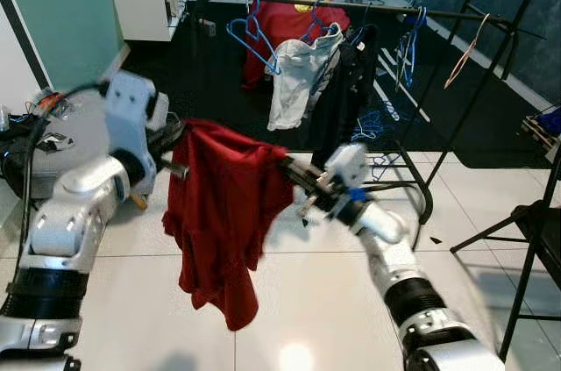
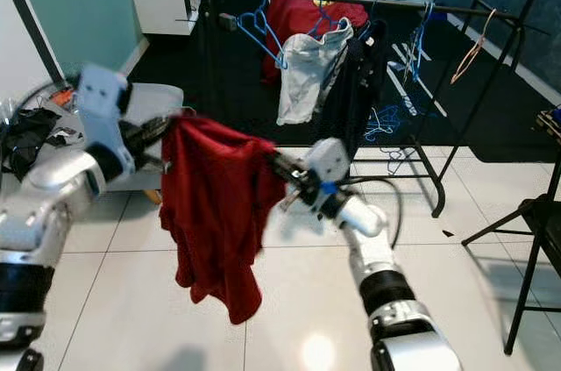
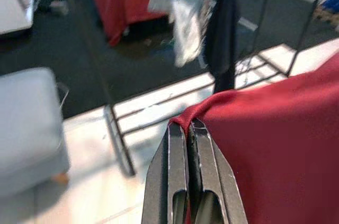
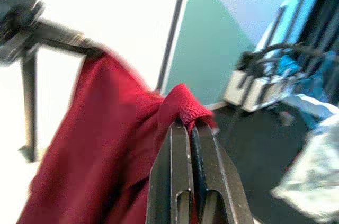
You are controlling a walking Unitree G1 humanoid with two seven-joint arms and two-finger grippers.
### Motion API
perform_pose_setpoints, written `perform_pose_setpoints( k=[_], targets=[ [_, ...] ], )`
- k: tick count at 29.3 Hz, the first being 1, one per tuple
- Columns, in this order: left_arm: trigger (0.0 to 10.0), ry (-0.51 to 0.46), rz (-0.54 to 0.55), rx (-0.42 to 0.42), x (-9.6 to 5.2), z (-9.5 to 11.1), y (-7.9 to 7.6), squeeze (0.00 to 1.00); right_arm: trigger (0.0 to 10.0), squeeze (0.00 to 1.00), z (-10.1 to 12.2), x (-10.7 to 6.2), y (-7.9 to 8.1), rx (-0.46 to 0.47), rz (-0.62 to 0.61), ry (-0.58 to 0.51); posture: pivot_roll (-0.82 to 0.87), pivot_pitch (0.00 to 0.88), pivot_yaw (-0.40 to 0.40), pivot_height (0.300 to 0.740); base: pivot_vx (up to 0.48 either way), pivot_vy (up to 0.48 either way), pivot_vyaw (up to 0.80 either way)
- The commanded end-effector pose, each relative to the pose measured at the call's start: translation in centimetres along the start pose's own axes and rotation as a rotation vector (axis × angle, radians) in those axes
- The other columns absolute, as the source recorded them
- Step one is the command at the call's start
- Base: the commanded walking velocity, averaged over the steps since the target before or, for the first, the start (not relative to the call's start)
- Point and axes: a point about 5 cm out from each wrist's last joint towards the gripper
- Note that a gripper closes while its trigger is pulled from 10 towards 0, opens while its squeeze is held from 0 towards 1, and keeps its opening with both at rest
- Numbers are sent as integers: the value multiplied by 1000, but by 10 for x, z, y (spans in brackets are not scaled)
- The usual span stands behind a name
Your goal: Hang hanger
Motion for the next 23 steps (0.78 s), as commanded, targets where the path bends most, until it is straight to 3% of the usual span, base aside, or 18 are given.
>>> perform_pose_setpoints(
  k=[1, 4, 10, 13, 15, 16, 18, 19, 21, 23],
  targets=[
    [0, 21, 49, 59, -4, -3, 9, 0, 0, 0, 9, -5, -17, -10, -68, -24, -71, 33, -68, 740, 0, 0, 0],
    [0, 55, 127, 59, -5, -10, 19, 0, 0, 0, 22, -14, -46, -52, -141, -33, -75, 38, -62, 740, 0, 0, 0],
    [0, 77, 179, 67, -5, -14, 26, 0, 0, 0, 26, -17, -56, -40, -192, -44, -78, 41, -59, 740, 0, 0, 0],
    [0, 130, 270, 94, -8, -25, 39, 0, 0, 0, 31, -22, -75, 37, -284, -45, -80, 47, -59, 740, 0, 0, 0],
    [0, 91, 271, 62, -10, -23, 41, 0, 0, 0, 21, -28, -77, -18, -199, 114, -78, 51, -63, 740, 0, 0, 0],
    [0, 91, 271, 62, -10, -23, 41, 0, 0, 0, 21, -28, -77, -18, -199, 114, -78, 51, -63, 740, 0, 0, 0],
    [0, -4, 230, -35, -11, -12, 39, 0, 0, 0, 8, -39, -79, -185, -89, 321, -78, 53, -64, 740, 0, 0, 0],
    [0, -4, 230, -35, -11, -12, 39, 0, 0, 0, 8, -39, -79, -185, -89, 321, -78, 53, -64, 740, 0, 0, 0],
    [0, -85, 206, -116, -13, -2, 41, 0, 0, 0, 5, -50, -86, -320, -47, 435, -75, 53, -66, 740, 0, 0, 0],
    [0, -115, 206, -154, -15, 2, 43, 0, 0, 0, 6, -53, -91, -339, -62, 450, -73, 55, -67, 740, 0, 0, 0]
  ],
)
Point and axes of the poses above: a point about 5 cm out from each wrist's last joint towards the gripper, its own x axis pointing out of the wrist towards the gripper, its own z axis along the axis of the wrist's last joint, y = z × x, and after that the axes turned 6 degrees about -x, right-handed
